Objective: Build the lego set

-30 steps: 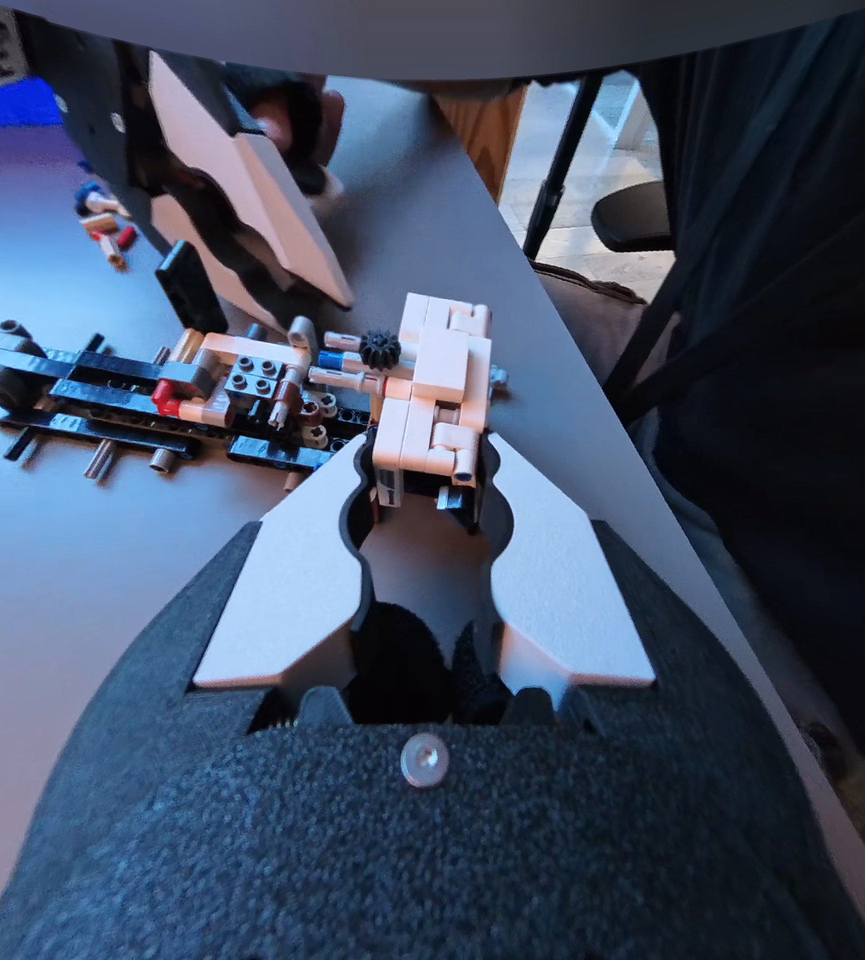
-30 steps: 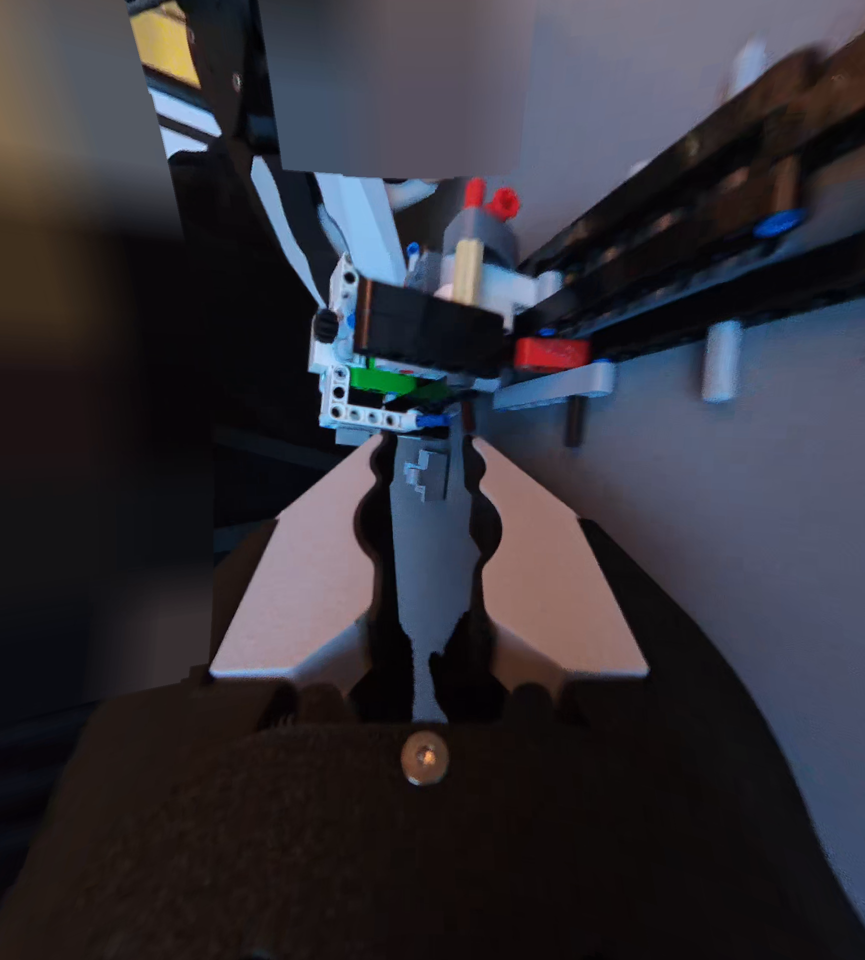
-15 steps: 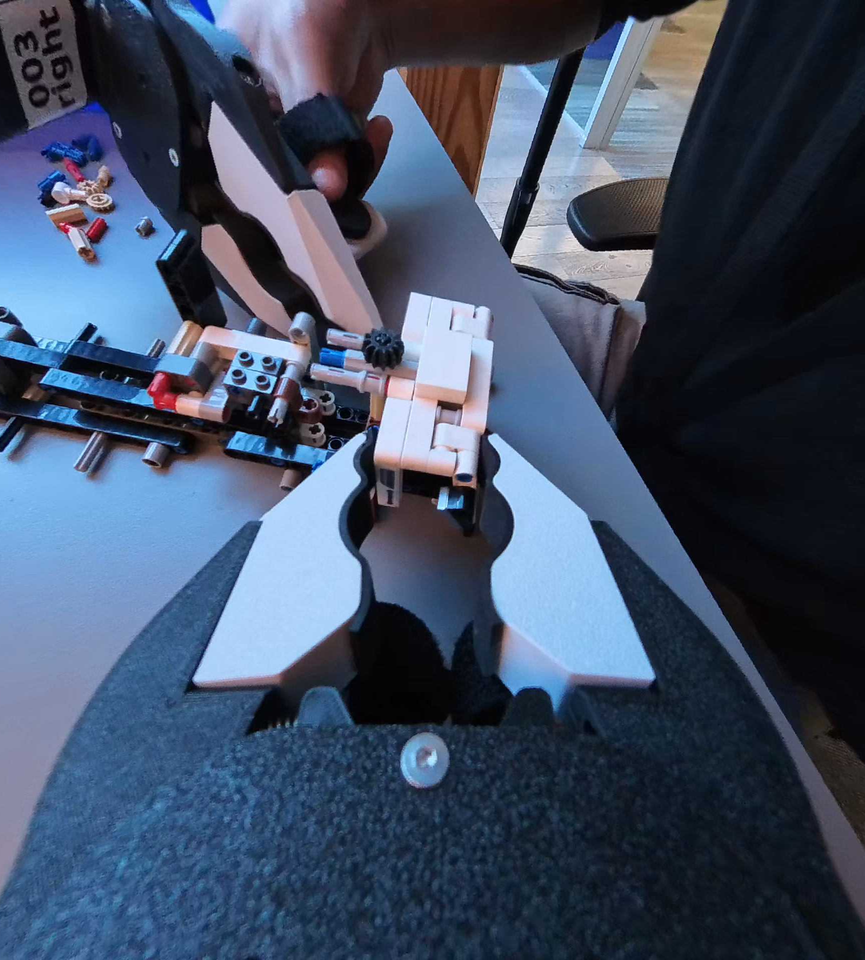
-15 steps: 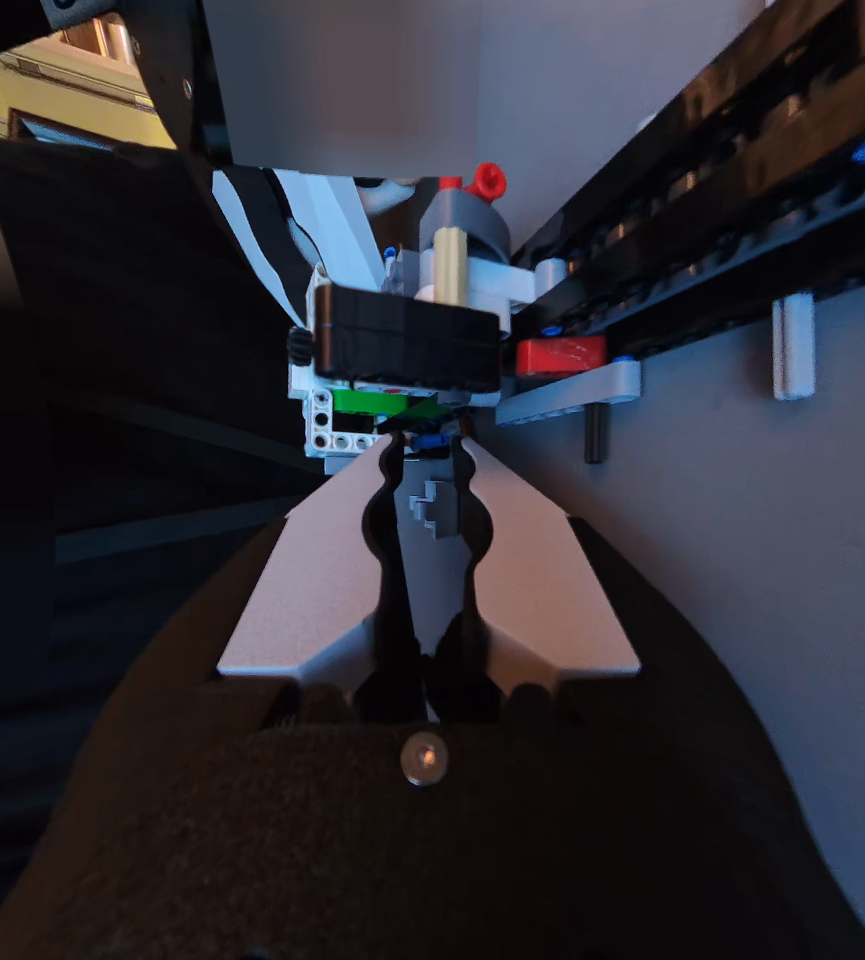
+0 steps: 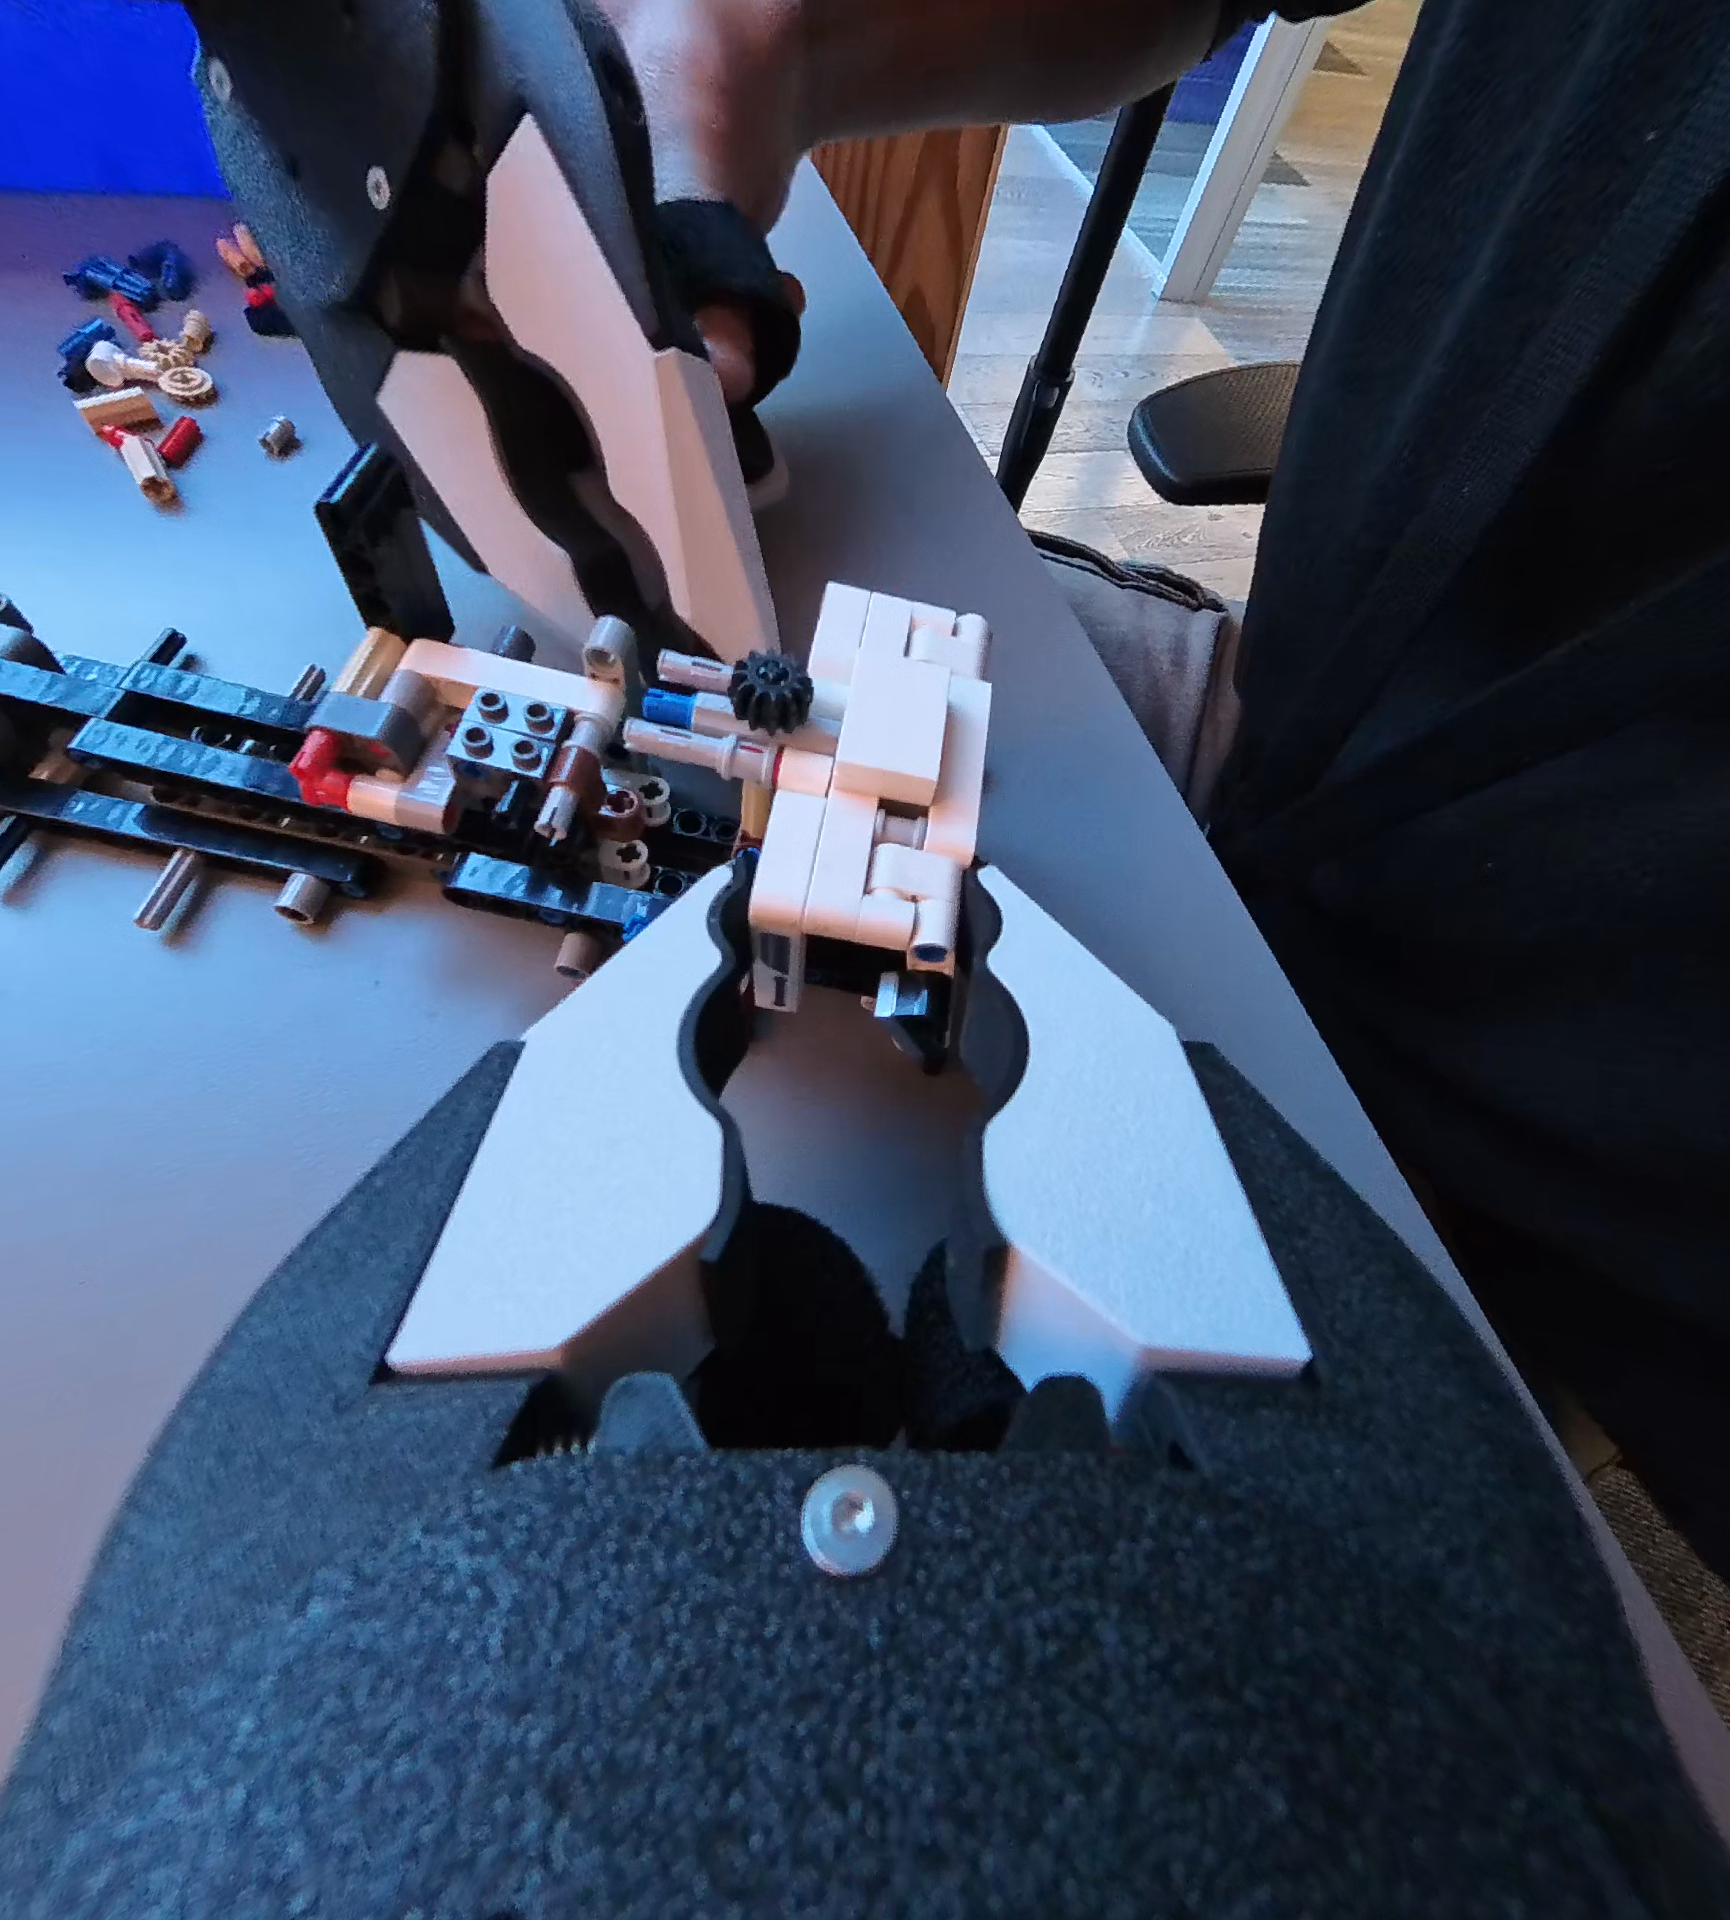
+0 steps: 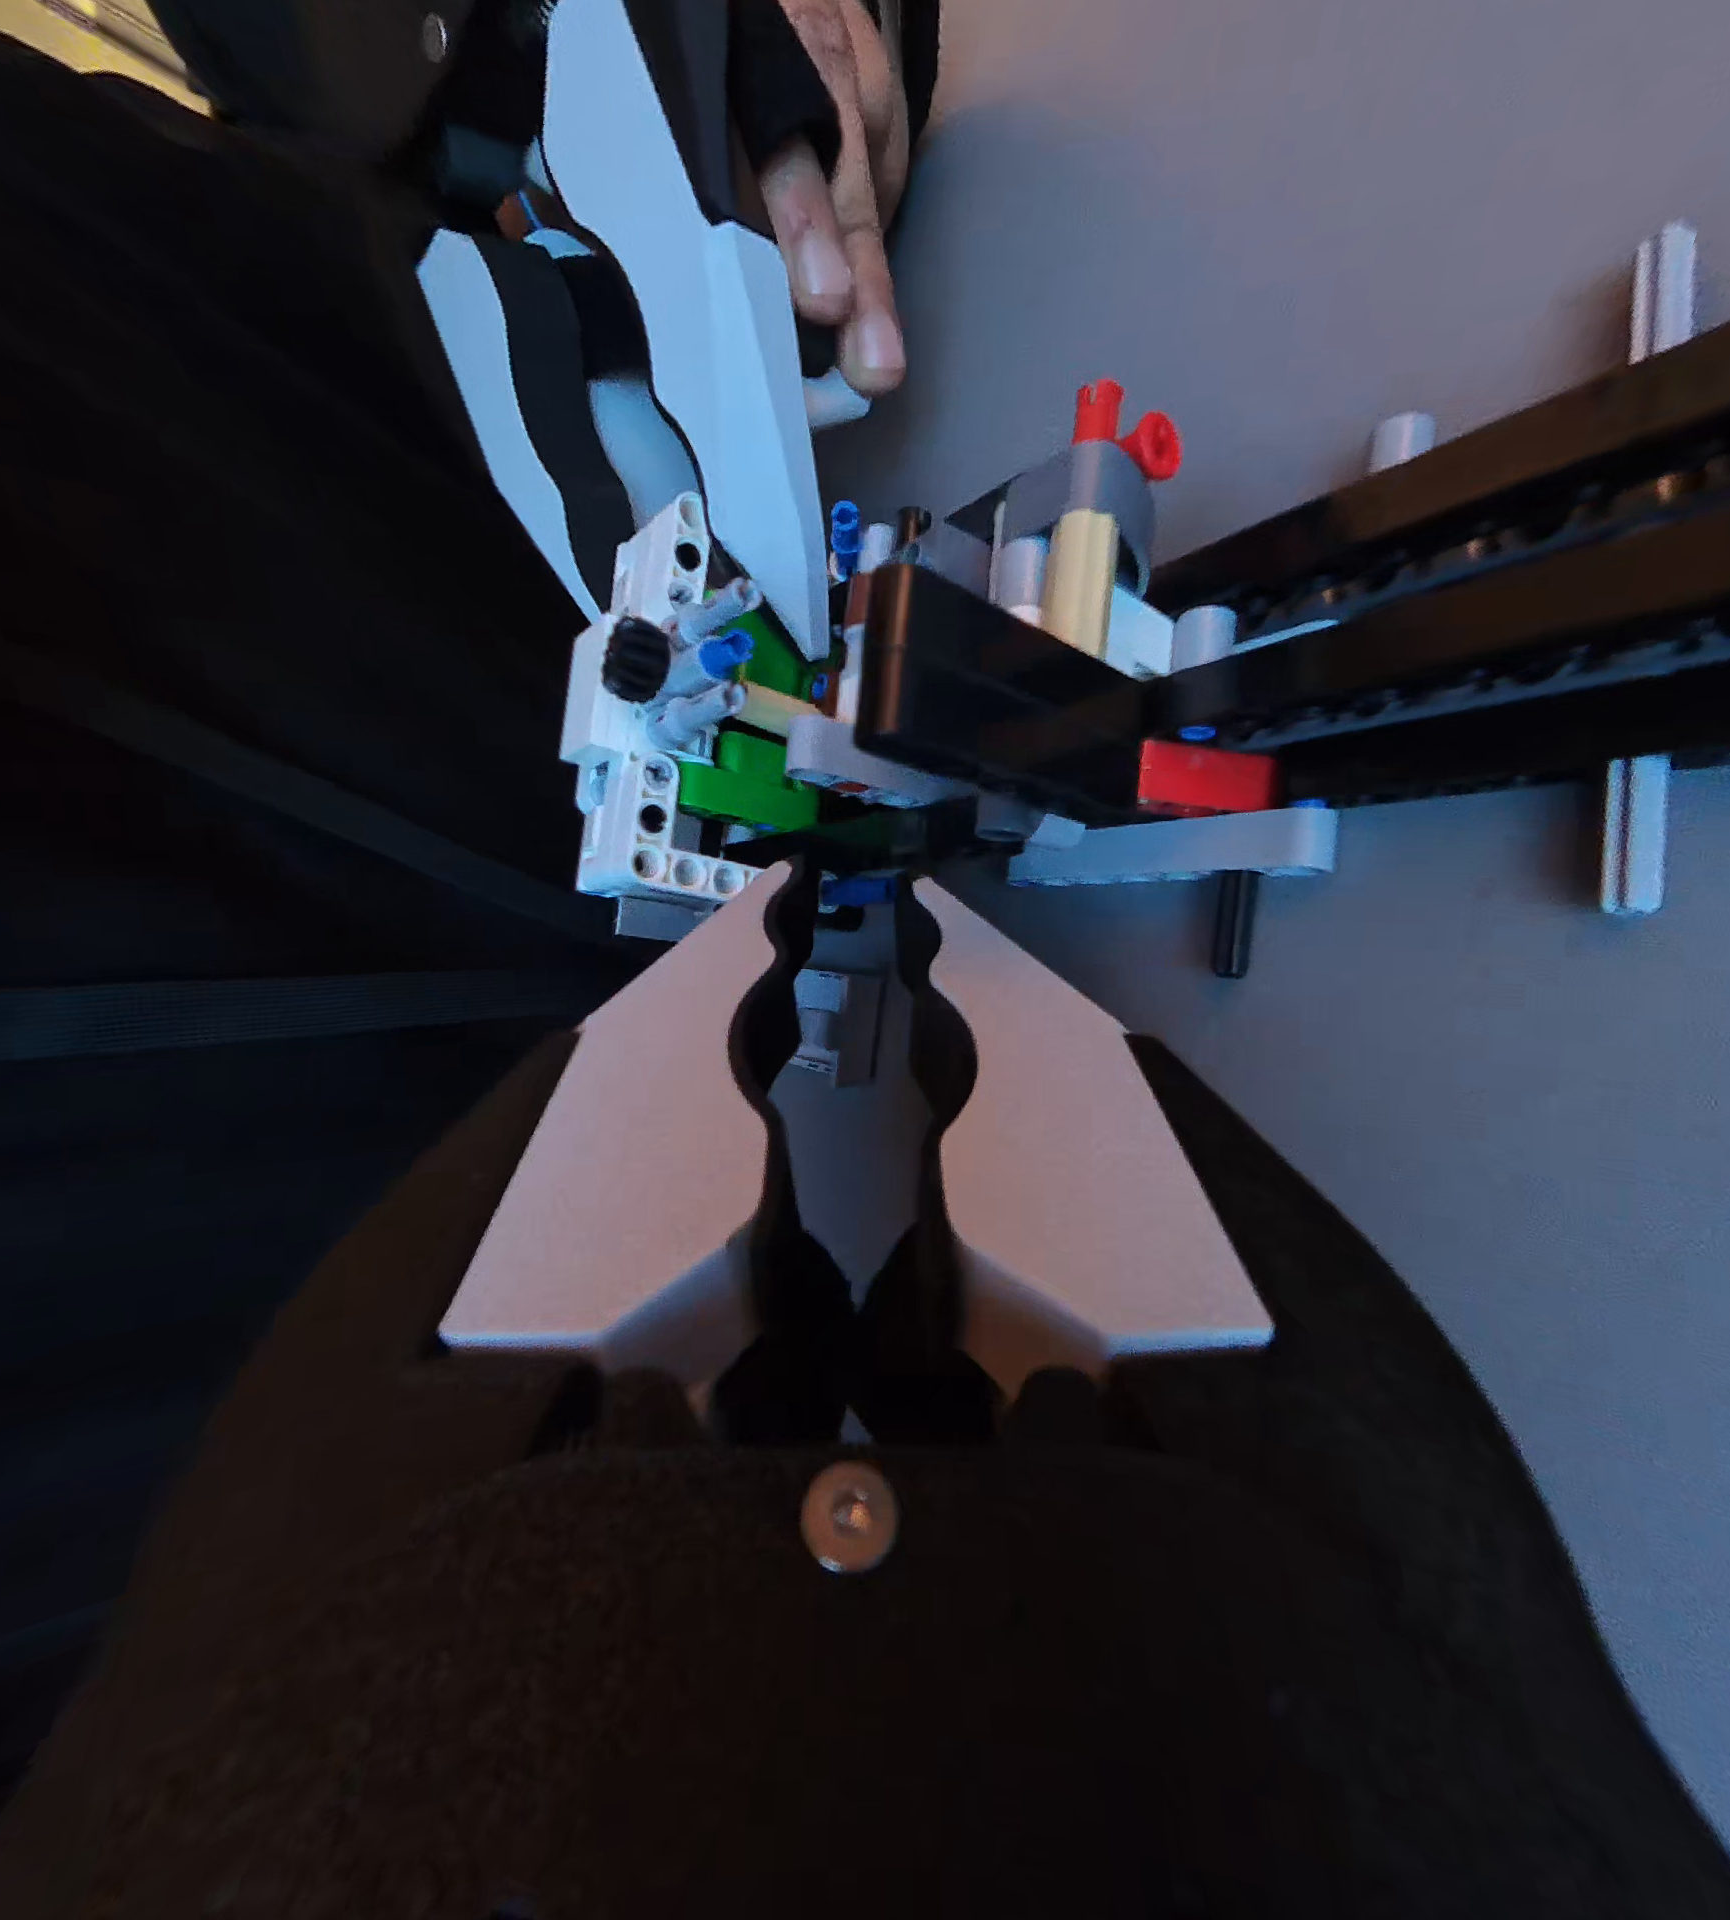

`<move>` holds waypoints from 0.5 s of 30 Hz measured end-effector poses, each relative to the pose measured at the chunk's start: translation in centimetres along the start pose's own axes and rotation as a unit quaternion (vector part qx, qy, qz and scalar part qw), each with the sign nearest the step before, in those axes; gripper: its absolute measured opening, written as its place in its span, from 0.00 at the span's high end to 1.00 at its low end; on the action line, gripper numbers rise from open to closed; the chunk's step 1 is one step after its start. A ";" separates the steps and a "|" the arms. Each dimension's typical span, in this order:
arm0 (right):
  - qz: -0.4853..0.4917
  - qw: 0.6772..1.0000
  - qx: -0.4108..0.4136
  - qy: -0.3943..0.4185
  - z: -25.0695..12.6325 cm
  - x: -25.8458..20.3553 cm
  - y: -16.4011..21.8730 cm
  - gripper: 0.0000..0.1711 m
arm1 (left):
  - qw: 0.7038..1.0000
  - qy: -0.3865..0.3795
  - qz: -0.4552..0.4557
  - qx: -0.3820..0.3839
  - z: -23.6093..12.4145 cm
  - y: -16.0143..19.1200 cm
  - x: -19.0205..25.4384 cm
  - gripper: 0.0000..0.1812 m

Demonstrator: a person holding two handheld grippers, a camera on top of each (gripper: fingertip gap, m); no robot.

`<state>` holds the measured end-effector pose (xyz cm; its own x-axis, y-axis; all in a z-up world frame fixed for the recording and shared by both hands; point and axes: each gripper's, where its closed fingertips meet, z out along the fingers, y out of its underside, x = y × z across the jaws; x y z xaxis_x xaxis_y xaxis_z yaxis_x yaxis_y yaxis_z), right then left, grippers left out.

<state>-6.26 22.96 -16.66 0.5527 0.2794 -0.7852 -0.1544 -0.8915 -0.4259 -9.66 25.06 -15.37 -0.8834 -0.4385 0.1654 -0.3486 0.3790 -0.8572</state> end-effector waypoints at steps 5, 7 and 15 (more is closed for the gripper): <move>-0.064 0.997 0.007 0.054 -0.1 0.0 -0.2 0.92 | 1.000 0.000 -0.004 -0.001 0.0 0.0 0.0 0.79; -0.089 0.993 0.010 0.072 -0.2 0.1 -0.2 0.92 | 1.000 0.000 -0.005 -0.001 0.0 0.0 0.0 0.79; -0.240 0.960 0.016 0.144 -1.6 0.7 1.0 0.75 | 1.000 0.001 -0.007 0.000 0.0 0.0 0.0 0.79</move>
<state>-4.72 21.75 -16.94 0.7691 0.5414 -0.3396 0.1529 -0.6718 -0.7247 -9.64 25.06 -15.40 -0.8787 -0.4430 0.1779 -0.3613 0.3735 -0.8543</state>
